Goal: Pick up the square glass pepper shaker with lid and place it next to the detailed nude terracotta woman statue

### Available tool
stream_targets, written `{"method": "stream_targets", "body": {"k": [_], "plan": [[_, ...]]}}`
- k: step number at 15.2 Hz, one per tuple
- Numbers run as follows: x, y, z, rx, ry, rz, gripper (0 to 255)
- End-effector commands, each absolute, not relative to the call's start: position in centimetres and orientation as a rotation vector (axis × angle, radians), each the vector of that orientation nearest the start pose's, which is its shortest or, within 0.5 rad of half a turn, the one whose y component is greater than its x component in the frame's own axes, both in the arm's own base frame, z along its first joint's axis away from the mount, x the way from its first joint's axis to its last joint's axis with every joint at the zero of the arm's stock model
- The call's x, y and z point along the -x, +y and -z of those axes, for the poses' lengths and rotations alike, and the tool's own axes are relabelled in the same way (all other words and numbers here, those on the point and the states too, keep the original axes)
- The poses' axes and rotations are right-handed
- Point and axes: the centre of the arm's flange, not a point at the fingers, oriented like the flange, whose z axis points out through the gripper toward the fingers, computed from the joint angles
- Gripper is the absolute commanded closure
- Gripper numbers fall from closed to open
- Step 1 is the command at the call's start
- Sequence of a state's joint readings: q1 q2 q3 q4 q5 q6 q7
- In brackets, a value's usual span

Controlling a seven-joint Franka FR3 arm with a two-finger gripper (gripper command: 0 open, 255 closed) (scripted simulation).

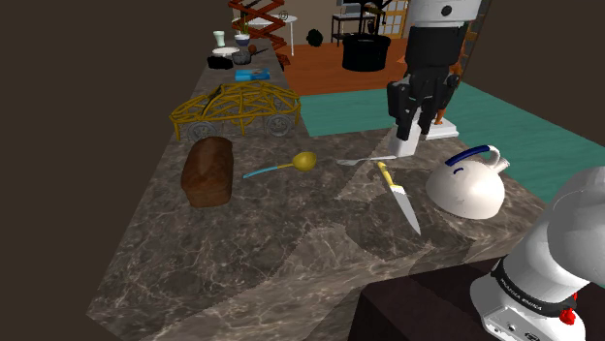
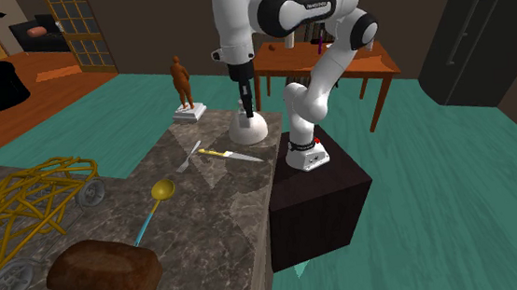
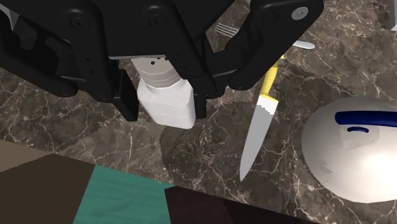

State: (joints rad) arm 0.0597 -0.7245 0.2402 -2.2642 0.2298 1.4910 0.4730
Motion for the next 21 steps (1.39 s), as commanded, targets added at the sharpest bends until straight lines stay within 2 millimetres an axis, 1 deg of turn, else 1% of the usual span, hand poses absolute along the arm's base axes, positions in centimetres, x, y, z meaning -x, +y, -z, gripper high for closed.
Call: {"method": "stream_targets", "body": {"k": [1,21], "plan": [[-29.4,14.4,-61.0,3.075,0.349,-0.131,255],[-29.4,14.4,-71.6,3.075,0.349,-0.131,255]]}}
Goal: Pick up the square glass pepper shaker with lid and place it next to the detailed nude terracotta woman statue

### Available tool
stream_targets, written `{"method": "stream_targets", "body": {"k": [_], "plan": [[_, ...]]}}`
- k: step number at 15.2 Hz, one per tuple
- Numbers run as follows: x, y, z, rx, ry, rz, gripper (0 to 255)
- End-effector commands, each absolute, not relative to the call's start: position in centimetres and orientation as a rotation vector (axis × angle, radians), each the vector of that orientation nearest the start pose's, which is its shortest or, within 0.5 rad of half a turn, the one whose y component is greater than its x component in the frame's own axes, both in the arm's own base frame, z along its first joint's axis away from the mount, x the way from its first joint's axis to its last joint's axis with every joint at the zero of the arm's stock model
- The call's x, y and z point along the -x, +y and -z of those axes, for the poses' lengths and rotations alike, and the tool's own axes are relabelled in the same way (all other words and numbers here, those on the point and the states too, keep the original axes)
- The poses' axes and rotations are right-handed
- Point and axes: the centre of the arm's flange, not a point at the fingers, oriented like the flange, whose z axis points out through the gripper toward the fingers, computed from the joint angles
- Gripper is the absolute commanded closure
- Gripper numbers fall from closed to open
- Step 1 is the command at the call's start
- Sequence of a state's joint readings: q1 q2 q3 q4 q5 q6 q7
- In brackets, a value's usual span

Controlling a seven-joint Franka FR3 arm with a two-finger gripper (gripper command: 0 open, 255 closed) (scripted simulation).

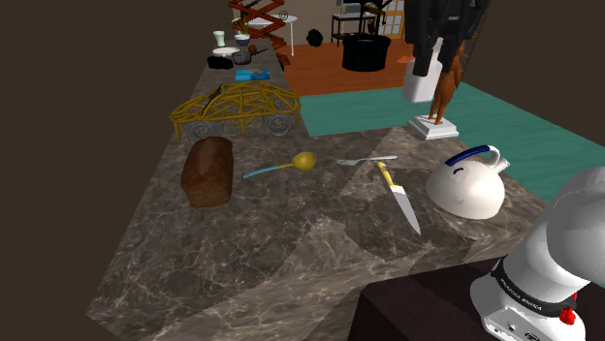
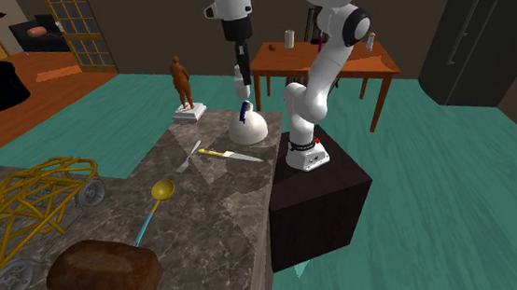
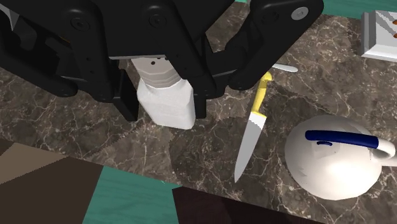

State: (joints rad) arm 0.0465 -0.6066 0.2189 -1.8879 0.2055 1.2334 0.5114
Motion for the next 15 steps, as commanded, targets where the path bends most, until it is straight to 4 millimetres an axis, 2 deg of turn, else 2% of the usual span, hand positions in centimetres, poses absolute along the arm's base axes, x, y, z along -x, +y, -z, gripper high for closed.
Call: {"method": "stream_targets", "body": {"k": [1,8,15], "plan": [[-29.4,14.4,-72.1,3.075,0.349,-0.131,255],[-29.4,14.4,-75.4,3.075,0.349,-0.131,255],[-30.4,5.2,-75.4,3.075,0.349,-0.131,255]]}}
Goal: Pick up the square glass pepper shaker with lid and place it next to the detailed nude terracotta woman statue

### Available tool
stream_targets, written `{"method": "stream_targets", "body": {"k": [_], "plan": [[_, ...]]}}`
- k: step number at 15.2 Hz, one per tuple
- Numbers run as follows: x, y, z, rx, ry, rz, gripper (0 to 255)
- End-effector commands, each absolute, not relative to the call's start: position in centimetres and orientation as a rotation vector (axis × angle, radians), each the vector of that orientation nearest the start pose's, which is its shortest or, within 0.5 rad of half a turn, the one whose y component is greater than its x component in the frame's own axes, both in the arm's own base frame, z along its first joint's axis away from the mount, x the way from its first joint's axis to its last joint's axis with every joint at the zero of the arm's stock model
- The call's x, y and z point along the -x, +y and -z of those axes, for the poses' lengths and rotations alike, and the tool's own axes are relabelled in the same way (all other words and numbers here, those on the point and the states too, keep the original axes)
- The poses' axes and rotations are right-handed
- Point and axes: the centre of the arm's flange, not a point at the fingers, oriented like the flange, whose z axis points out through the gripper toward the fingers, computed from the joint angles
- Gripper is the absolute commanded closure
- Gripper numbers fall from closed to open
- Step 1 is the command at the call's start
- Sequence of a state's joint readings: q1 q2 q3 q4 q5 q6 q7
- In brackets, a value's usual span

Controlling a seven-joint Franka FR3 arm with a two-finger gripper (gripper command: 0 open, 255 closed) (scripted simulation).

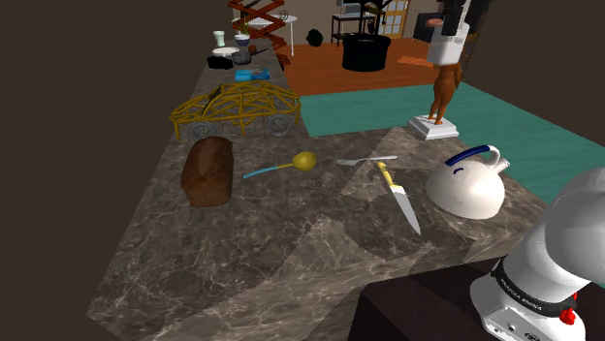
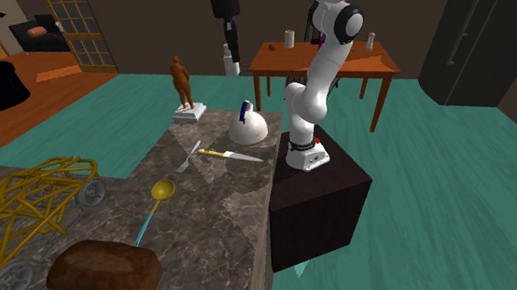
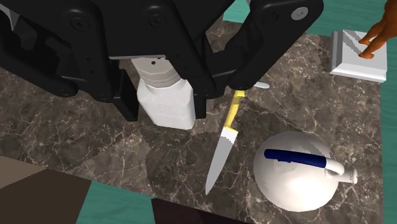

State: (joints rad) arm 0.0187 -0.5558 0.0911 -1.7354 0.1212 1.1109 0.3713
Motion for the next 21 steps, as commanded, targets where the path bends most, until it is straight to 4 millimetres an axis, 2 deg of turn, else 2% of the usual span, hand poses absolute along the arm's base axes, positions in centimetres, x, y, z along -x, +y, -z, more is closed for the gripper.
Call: {"method": "stream_targets", "body": {"k": [1,21], "plan": [[-30.5,3.9,-75.4,3.075,0.349,-0.131,255],[-33.2,-22.4,-75.4,3.075,0.349,-0.131,255]]}}
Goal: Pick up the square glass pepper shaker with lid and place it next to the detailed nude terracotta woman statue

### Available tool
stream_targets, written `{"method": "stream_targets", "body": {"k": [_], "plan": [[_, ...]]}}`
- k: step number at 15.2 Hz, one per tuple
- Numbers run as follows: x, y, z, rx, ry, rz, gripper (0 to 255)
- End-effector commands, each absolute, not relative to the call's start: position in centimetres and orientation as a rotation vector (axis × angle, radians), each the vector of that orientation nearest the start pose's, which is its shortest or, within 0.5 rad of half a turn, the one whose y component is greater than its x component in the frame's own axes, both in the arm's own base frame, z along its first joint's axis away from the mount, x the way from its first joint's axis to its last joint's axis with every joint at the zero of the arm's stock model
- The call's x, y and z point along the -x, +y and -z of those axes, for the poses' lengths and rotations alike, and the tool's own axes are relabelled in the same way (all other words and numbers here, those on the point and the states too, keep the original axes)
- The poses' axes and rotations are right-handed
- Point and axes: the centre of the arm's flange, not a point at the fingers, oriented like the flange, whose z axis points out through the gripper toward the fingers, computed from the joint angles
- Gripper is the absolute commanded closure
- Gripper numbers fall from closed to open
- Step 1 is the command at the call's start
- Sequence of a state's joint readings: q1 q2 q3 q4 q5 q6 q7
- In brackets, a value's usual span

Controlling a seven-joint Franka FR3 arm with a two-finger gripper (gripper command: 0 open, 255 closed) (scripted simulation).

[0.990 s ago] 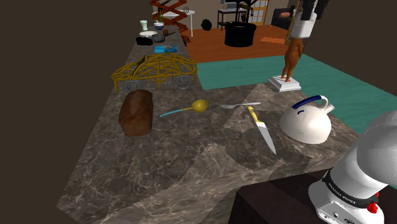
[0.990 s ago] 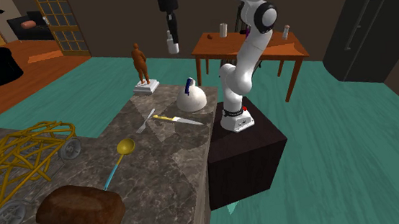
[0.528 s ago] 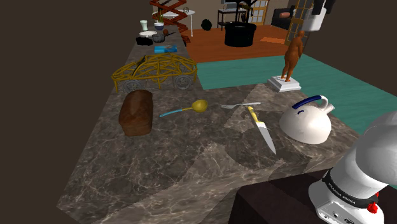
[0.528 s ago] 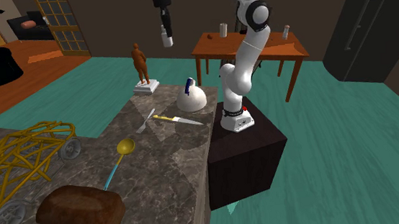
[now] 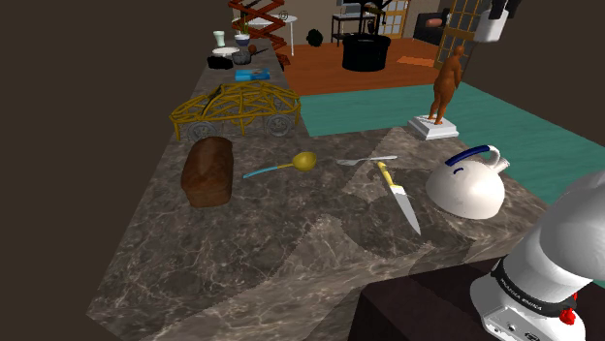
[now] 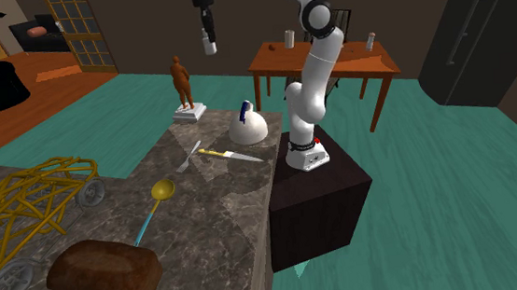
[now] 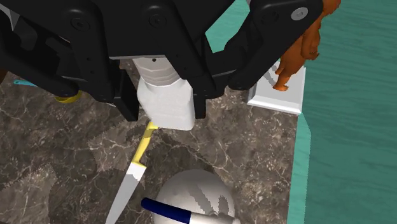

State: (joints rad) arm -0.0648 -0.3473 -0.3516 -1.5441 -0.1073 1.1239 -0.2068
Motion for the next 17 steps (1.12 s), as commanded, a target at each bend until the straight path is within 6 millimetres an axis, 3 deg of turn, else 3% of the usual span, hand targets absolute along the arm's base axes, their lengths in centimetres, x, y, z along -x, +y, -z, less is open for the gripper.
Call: {"method": "stream_targets", "body": {"k": [1,11,17], "plan": [[-33.3,-23.7,-75.4,3.075,0.349,-0.131,255],[-34.7,-37.1,-75.4,3.075,0.349,-0.131,255],[-34.7,-37.1,-72.2,3.075,0.349,-0.131,255]]}}
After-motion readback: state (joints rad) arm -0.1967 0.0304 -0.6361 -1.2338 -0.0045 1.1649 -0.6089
